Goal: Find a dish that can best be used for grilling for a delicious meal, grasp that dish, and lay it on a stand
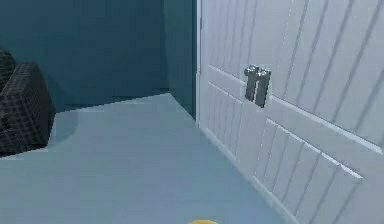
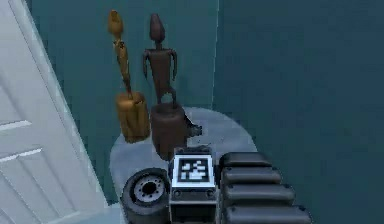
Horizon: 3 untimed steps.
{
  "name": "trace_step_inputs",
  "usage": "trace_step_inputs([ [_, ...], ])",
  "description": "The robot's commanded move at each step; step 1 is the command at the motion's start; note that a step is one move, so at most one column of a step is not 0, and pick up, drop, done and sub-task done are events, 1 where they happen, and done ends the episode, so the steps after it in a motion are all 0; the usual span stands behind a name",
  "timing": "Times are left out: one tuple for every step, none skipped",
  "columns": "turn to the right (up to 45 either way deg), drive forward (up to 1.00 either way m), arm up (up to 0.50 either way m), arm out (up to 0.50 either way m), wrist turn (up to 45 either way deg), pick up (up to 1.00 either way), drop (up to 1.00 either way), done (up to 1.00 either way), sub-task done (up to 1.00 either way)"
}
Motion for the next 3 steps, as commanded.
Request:
trace_step_inputs([
  [45.0,0.00,0.00,0.00,0.0,0.00,0.00,0.00,0.00],
  [45.0,0.00,0.00,0.00,0.0,0.00,0.00,0.00,0.00],
  [18.0,0.00,0.00,0.00,0.0,0.00,0.00,0.00,0.00],
])
